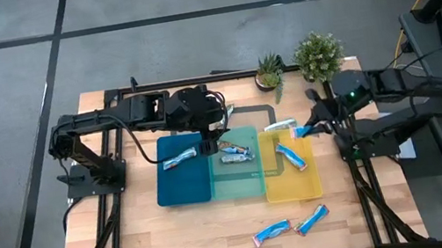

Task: Pick and place Granola Bars by type
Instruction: Put the top red granola bar into the yellow bin

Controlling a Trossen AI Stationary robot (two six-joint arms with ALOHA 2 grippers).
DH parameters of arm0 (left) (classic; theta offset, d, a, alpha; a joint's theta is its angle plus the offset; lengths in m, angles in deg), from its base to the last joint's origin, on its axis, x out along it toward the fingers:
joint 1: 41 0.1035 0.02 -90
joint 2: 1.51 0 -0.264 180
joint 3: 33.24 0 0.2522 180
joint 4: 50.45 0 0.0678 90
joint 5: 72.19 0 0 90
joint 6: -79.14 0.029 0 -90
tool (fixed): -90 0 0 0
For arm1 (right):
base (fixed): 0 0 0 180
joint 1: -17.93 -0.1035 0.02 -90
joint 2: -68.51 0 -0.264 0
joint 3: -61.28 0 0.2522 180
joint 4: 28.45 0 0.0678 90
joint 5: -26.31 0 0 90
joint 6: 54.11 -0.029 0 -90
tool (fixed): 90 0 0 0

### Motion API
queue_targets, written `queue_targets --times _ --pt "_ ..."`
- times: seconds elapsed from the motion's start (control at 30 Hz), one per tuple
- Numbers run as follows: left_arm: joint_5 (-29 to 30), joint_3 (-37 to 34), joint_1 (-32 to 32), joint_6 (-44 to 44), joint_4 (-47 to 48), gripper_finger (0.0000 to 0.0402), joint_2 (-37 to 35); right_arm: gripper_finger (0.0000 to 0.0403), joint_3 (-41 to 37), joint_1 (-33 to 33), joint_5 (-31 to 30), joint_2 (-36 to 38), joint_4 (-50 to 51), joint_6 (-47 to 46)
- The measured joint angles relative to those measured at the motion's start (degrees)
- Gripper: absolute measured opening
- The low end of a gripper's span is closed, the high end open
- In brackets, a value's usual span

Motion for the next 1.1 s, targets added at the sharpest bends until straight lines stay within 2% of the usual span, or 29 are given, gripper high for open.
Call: queue_targets --times 0.27,0.43,0.53,0.7,0.87,1.1 --pt "0.0 0.0 0.0 0.0 0.07 0.0226 0.0 0.0041 0.0 -10.31 -0.09 -2.59 1.5 -7.72" --pt "0.0 0.0 0.0 0.31 0.09 0.0226 0.0 0.0041 0.0 -14.42 -4.61 -4.83 1.47 -10.7" --pt "0.0 0.0 0.0 1.12 0.09 0.0226 0.0 0.0041 0.0 -15.56 -6.15 -6.75 1.49 -14.54" --pt "0.0 0.0 0.14 2.1 0.27 0.0226 0.0 0.0041 0.0 -16.5 -12.49 -11.9 2.24 -24.92" --pt "0.0 -0.02 0.17 5.03 0.45 0.0226 0.0 0.0041 0.0 -16.52 -12.76 -18.2 2.32 -32.1" --pt "0.02 -0.02 0.2 6.37 2.04 0.0226 0.0 0.0041 0.0 -16.5 -12.76 -23.95 2.6 -47.34"
